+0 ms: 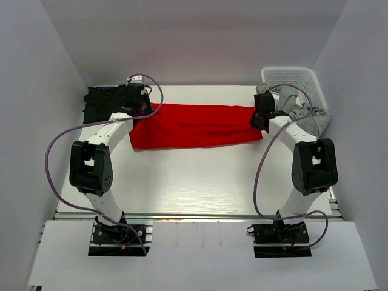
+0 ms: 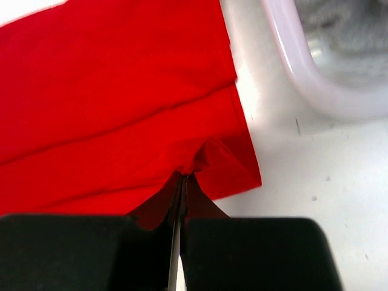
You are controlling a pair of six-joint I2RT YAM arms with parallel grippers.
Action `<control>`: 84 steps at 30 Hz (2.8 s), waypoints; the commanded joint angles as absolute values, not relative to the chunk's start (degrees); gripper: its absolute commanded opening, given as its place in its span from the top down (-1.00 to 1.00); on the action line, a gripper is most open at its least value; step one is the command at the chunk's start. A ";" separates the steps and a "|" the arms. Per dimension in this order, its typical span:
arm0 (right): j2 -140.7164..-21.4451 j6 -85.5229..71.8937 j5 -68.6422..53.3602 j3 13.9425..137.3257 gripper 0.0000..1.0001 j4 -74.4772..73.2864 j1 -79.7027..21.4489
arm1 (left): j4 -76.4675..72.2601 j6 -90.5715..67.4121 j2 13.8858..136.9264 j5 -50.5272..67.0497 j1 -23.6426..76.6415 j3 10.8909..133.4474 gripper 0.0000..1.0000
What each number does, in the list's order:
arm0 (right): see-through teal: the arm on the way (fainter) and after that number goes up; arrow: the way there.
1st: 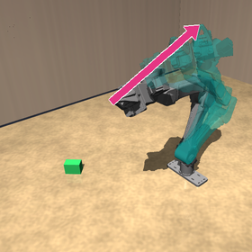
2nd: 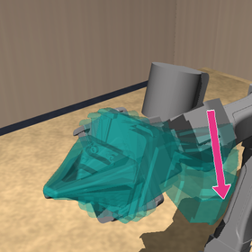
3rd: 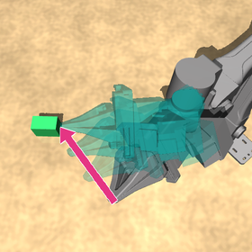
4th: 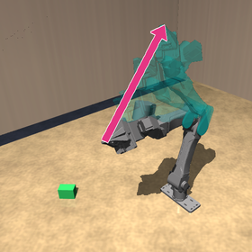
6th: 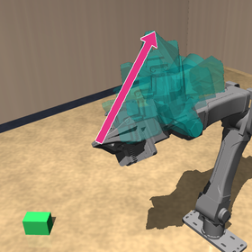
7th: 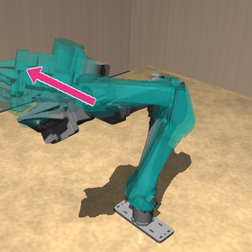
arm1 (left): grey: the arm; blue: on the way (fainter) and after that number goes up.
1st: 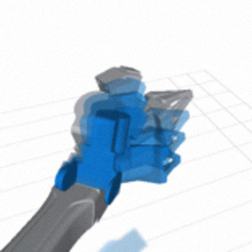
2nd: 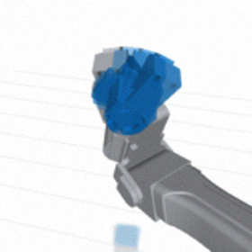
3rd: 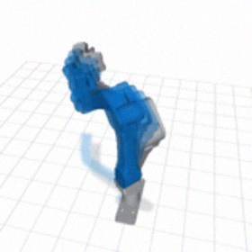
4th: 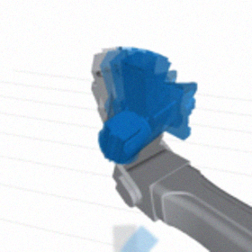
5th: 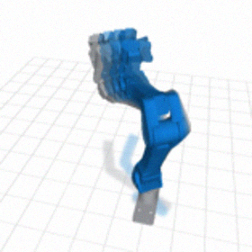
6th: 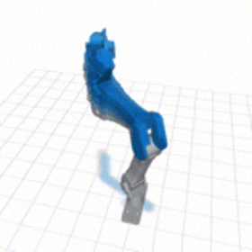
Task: Fold and stack the t-shirts
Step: Fold the other side of the tshirt into a rectangle, then rotate the tshirt 90 degrees
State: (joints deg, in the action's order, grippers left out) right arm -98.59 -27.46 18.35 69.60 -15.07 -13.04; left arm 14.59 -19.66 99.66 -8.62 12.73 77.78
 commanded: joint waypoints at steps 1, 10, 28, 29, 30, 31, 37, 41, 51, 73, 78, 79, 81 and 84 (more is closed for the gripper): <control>-101.24 -25.75 21.36 74.78 1.00 -17.66 -12.04 | 8.63 -16.97 100.89 -8.44 11.43 79.54 1.00; -108.89 -27.42 23.29 83.05 1.00 -22.76 -11.08 | -0.25 -15.29 104.59 -5.02 8.96 80.60 1.00; -115.77 -23.39 18.38 92.91 -0.08 -23.83 -10.28 | 3.70 -16.43 122.70 -2.81 6.15 98.09 -0.72; -115.23 -21.38 14.63 91.51 -0.25 -21.64 -10.98 | 3.69 -16.44 123.39 -2.81 5.54 98.70 -0.99; -113.48 -20.66 12.76 90.54 -0.30 -19.10 -10.99 | 3.69 -16.96 123.40 -2.20 5.54 99.83 -0.99; -112.42 -19.26 10.83 89.48 -0.34 -17.77 -11.07 | 4.21 -16.96 123.92 -1.68 4.93 100.45 -0.99; -105.56 -15.83 -4.12 79.03 -0.81 -8.79 -12.30 | 5.27 -16.96 121.92 4.74 4.92 99.42 -0.99; -103.10 -13.89 -7.90 74.72 -0.81 -6.24 -13.62 | 3.96 -16.96 119.36 12.10 5.62 94.59 -0.99; -115.11 -14.68 -3.64 85.30 -0.81 -10.10 -13.98 | 2.90 -17.40 125.32 21.98 7.56 90.44 -0.99; -115.85 -15.38 -14.23 74.90 -0.81 -16.79 -12.65 | 5.22 -21.70 154.59 28.38 7.56 126.90 -0.99; -105.40 -15.29 -21.06 58.31 -0.81 -16.62 -20.03 | -9.75 -34.35 159.77 34.98 8.34 130.59 -0.99; -104.25 -15.29 -25.01 55.05 -0.81 -15.74 -24.91 | -9.76 -34.37 162.13 34.98 9.22 132.17 -0.99; -103.71 -14.33 -32.31 52.92 -0.81 -15.64 -32.72 | -8.27 -34.37 163.91 34.98 10.89 135.78 -0.99; -103.71 -11.09 -34.63 53.43 -0.81 -16.96 -40.50 | -9.76 -34.37 163.92 34.98 11.78 133.77 -0.99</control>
State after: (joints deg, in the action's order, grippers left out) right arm -100.92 -13.34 -25.39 56.47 -8.36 -33.23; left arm -12.29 -31.90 162.23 32.73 8.99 134.76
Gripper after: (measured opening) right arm 0.902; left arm 0.995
